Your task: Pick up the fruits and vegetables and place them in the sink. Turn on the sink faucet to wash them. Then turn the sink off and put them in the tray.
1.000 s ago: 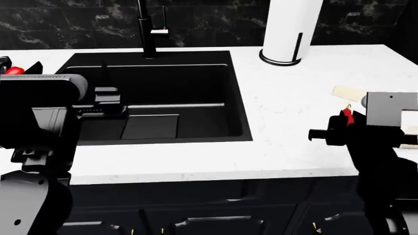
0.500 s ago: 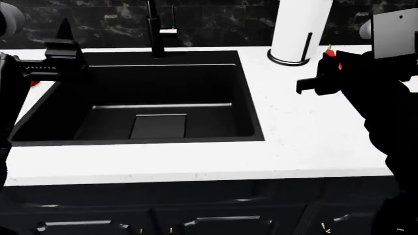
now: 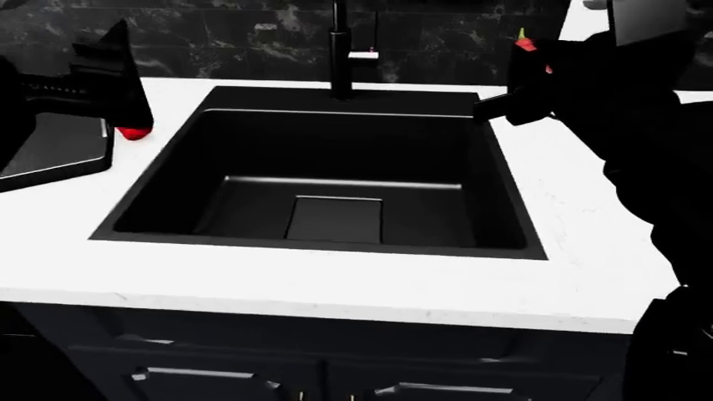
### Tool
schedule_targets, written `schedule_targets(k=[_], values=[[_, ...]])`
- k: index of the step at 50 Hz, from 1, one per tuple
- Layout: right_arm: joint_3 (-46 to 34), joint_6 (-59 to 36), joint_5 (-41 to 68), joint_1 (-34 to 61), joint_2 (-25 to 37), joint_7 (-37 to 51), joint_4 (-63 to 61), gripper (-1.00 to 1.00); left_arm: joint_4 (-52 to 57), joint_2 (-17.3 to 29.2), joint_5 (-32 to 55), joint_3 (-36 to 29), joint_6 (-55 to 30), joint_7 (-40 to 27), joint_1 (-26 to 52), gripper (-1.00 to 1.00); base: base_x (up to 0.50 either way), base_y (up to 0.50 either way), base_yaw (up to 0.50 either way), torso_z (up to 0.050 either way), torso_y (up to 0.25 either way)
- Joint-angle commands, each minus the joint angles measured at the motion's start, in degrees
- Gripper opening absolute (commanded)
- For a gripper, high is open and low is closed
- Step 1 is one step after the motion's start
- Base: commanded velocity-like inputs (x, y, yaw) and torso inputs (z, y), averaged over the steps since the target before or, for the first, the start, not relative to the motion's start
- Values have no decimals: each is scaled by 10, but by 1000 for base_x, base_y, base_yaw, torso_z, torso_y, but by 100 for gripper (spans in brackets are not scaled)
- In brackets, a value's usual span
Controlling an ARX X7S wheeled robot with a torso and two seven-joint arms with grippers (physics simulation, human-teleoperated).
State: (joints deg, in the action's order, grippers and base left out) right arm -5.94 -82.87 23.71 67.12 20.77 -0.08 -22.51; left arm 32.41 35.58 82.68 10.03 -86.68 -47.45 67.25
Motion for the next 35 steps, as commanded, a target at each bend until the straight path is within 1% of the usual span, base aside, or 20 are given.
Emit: schedule_targets(k=[1, 6, 12, 18, 23, 35], values=[[-12, 16, 1, 13, -7, -4, 19, -100, -74, 5, 44, -45, 6, -33, 45, 100, 337, 380, 0, 0, 0], [-17, 5, 4, 25, -4, -4, 21, -100, -100, 5, 81, -63, 3, -59, 64, 100, 389, 288, 0, 0, 0], [-25, 8, 2, 26, 3, -4, 32, -100, -109, 2, 107, -75, 14, -82, 69, 100, 494, 43, 0, 0, 0], [-30, 15, 0, 26, 11, -6, 45, -100, -132, -2, 134, -71, 39, -115, 58, 100, 499, 30, 0, 0, 0], [-36, 19, -3, 25, 18, -6, 55, -100, -140, -2, 143, -70, 50, -121, 47, 100, 105, 6, 0, 0, 0], [-38, 29, -10, 23, 30, 0, 68, -100, -143, 1, 156, -77, 63, -130, 33, 100, 495, 30, 0, 0, 1]])
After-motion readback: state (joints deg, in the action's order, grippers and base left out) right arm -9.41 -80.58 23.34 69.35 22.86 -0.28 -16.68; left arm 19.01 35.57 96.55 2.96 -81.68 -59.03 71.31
